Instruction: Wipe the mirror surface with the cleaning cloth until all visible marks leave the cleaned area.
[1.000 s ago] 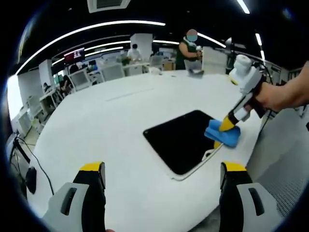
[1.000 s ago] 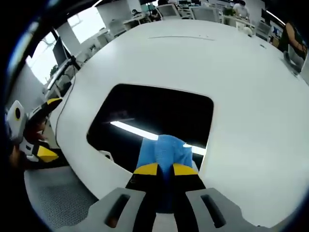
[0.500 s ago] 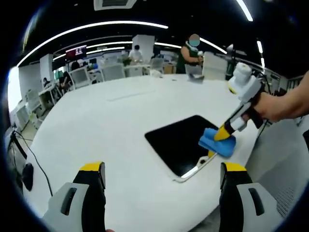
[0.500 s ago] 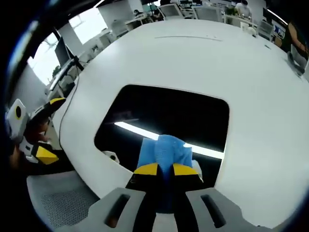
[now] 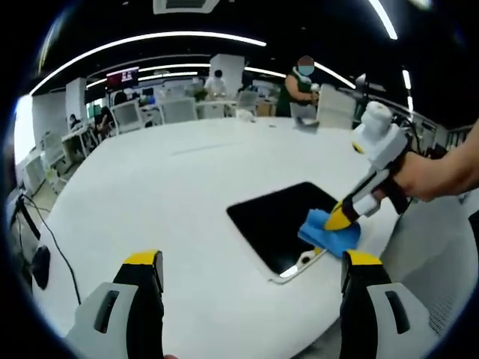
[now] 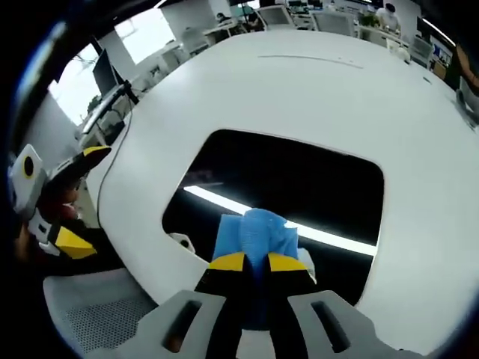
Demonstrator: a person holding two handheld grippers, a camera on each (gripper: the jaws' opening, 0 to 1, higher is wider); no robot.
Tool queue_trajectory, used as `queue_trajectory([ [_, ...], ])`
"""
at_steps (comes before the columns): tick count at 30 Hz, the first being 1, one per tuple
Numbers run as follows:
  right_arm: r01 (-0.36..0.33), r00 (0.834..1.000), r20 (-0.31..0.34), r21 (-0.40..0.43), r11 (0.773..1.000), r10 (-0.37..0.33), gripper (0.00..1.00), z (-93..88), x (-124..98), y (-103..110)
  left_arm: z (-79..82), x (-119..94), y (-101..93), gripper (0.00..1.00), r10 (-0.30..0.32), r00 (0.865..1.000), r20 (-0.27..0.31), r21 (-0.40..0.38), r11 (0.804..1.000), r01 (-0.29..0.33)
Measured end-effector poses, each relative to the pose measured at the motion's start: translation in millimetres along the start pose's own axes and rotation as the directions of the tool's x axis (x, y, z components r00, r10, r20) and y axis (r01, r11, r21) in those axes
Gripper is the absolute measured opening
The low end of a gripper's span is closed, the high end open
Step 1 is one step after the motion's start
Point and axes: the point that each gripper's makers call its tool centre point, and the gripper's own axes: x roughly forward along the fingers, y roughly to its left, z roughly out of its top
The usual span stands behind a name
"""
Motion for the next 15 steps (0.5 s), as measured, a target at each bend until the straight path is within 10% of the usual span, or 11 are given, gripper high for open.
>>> queue_trajectory([
  [15,-0.037,0.999,-0.009,-0.055,0.998,0.037,0.04,7.6,11.4,28.3,-0.4,-1.3,5.2,1.00,0.005,1.000,0.003,-0.007,1.000,-0.005],
])
